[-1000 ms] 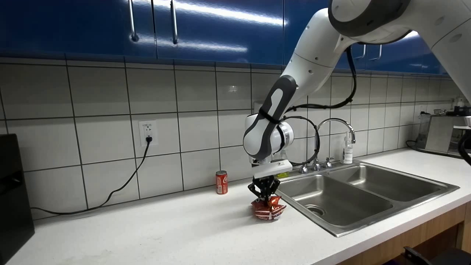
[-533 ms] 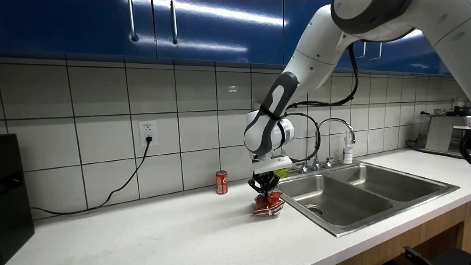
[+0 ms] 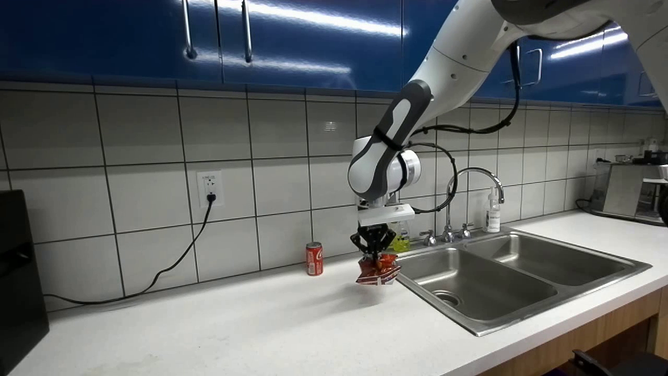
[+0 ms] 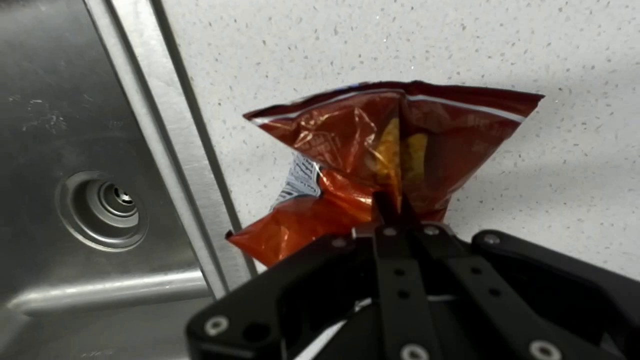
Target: Pick up the snacks and put them in the sink
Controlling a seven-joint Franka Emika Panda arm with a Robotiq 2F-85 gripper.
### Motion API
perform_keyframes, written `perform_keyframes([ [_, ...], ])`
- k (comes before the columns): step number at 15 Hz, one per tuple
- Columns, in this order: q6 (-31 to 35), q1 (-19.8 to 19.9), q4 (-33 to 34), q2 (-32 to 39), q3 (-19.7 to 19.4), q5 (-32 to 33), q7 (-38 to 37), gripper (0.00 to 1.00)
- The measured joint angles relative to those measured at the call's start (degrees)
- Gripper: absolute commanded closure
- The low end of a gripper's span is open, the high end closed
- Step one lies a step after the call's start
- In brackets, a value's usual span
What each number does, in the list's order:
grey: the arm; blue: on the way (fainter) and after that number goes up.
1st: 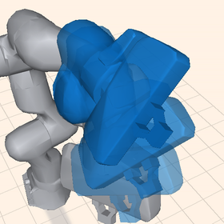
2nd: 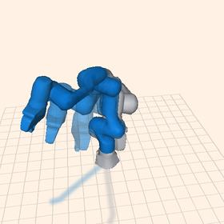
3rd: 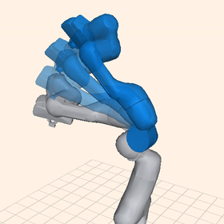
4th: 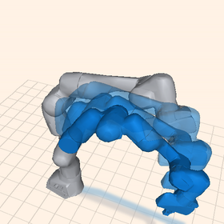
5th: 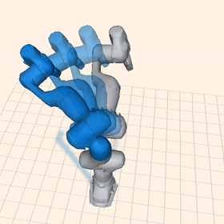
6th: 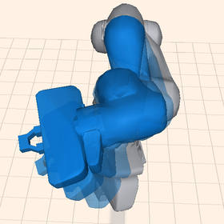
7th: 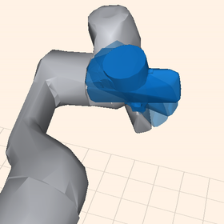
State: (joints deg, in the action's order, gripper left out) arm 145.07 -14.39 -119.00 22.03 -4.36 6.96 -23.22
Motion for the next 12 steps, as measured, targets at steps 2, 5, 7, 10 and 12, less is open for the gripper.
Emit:
perform_keyframes([
  [2,0.0,1.0,-0.8,-0.8,0.0,-0.2,0.0,1.0],
  [5,0.4,3.5,-1.8,-1.5,-0.1,-0.6,0.1,1.0],
  [7,0.9,5.9,-2.3,-2.0,-0.5,-0.9,0.7,1.0],
  [10,1.6,10.0,-2.7,-2.8,-1.7,-2.5,2.4,1.0],
  [12,2.3,12.9,-2.8,-3.0,-2.7,-3.9,4.0,1.0],
])
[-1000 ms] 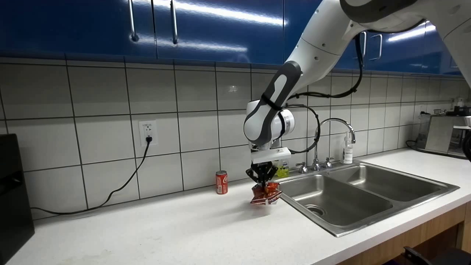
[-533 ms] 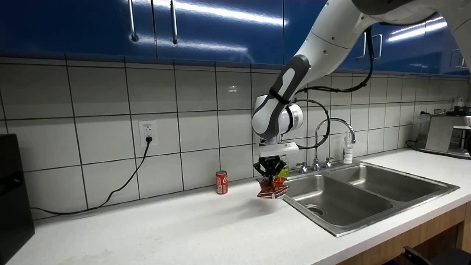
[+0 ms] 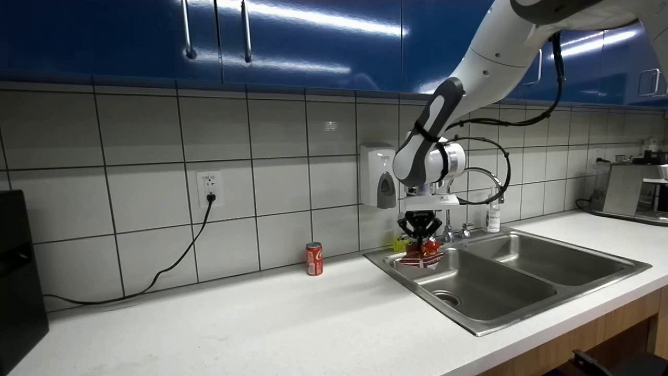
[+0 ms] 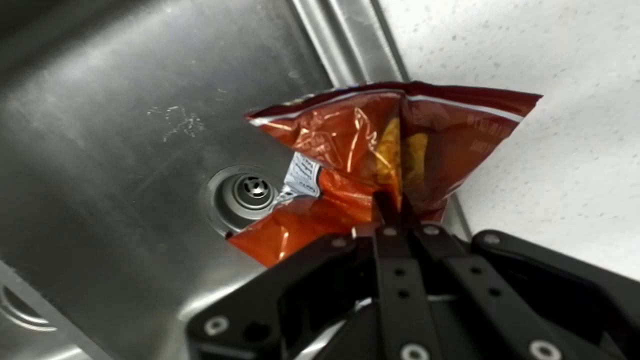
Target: Pick up the snacks and put them in the sink
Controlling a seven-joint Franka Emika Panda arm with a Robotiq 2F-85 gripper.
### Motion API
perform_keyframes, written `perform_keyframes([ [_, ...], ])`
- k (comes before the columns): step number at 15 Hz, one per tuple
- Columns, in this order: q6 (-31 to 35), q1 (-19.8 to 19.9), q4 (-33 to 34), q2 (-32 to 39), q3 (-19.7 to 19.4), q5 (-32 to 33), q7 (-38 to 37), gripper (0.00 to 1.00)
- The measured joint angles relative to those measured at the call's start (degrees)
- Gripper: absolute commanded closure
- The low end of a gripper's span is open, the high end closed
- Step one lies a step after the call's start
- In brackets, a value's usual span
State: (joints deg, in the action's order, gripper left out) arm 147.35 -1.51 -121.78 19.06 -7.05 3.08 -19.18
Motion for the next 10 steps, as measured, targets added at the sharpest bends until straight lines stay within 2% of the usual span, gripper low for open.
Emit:
perform_keyframes([
  [10,7.6,12.0,0.1,3.0,-3.1,-7.6,8.6,1.0],
])
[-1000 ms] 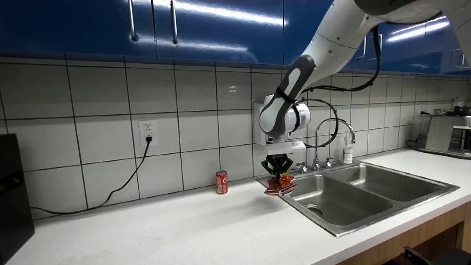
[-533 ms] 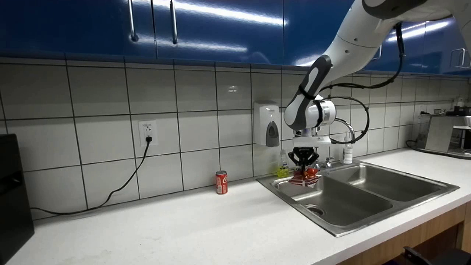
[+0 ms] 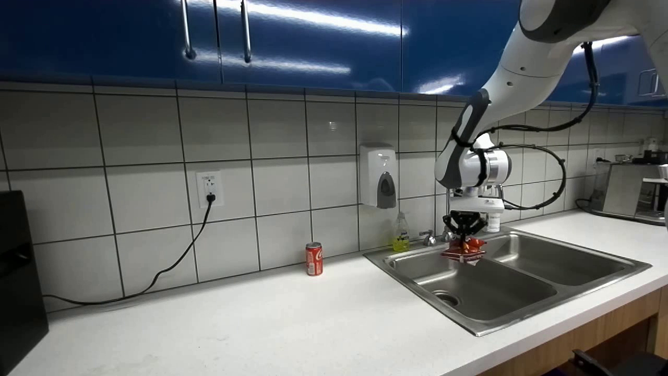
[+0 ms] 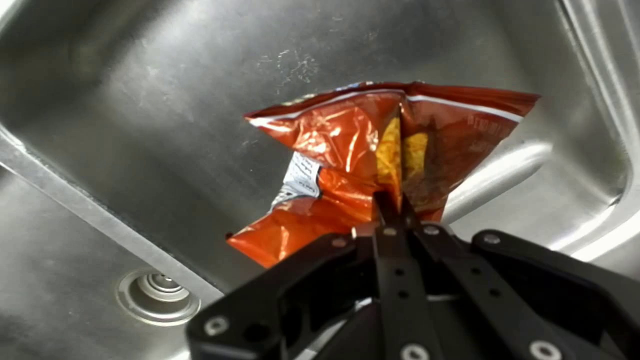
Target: Pick up the snacks and put them in the sink
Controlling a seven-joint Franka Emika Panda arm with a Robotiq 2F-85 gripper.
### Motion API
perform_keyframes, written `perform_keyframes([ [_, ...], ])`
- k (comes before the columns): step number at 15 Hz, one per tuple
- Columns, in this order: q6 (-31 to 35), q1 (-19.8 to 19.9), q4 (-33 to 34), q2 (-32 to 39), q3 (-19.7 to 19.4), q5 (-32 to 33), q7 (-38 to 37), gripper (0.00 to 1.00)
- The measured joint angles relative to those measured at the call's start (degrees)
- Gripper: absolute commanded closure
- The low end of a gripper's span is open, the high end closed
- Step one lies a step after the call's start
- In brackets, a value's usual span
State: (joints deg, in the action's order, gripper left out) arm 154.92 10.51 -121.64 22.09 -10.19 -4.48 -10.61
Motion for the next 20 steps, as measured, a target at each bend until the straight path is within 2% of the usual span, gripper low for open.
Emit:
perform_keyframes([
  [8,7.3,4.6,2.6,10.0,0.7,-4.2,4.0,1.0],
  [20,9.0,7.0,6.1,19.3,2.8,-4.2,5.1,1.0],
])
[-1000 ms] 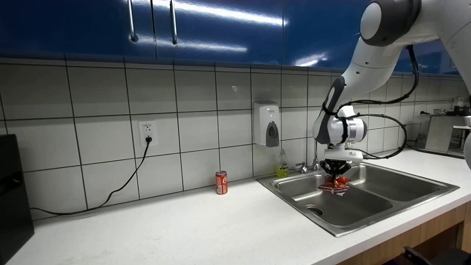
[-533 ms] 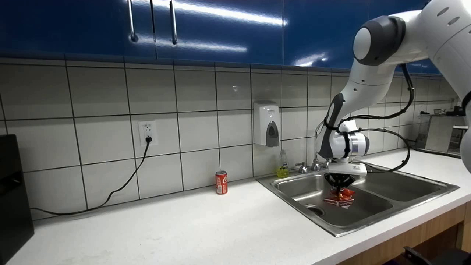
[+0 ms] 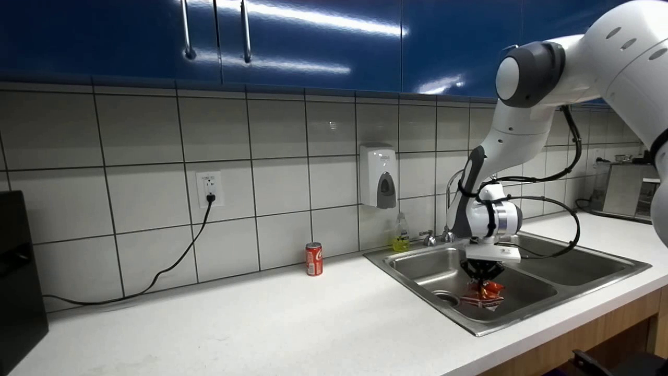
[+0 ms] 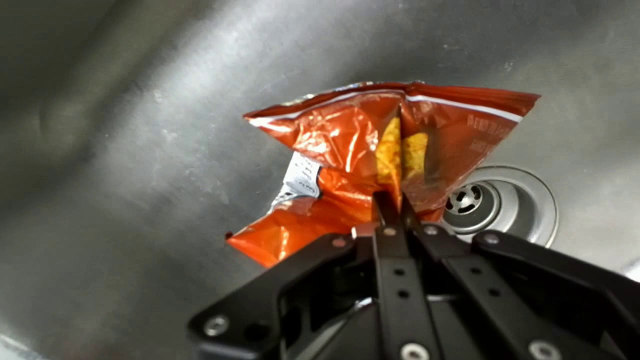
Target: Pick up the snacks and put them in the sink
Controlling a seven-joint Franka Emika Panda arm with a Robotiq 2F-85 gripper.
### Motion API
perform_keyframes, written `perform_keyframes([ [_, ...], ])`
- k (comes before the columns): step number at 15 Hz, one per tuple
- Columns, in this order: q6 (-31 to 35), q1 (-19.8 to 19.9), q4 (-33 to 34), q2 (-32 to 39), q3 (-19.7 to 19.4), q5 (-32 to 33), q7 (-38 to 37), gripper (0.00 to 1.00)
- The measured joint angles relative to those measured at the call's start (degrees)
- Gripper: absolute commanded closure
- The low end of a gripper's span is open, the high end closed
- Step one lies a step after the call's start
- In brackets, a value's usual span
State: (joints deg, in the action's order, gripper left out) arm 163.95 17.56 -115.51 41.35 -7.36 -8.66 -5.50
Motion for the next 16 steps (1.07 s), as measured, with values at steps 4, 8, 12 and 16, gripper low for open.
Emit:
perform_keyframes([
  [4,0.1,0.4,0.7,1.7,0.1,0.0,0.2,0.72],
  [8,0.1,0.5,1.0,2.4,0.1,0.0,0.3,0.42],
  [12,0.4,0.5,1.2,2.4,0.1,0.0,0.3,0.14],
  [16,1.4,0.5,1.5,2.1,0.1,0.0,0.3,0.0],
])
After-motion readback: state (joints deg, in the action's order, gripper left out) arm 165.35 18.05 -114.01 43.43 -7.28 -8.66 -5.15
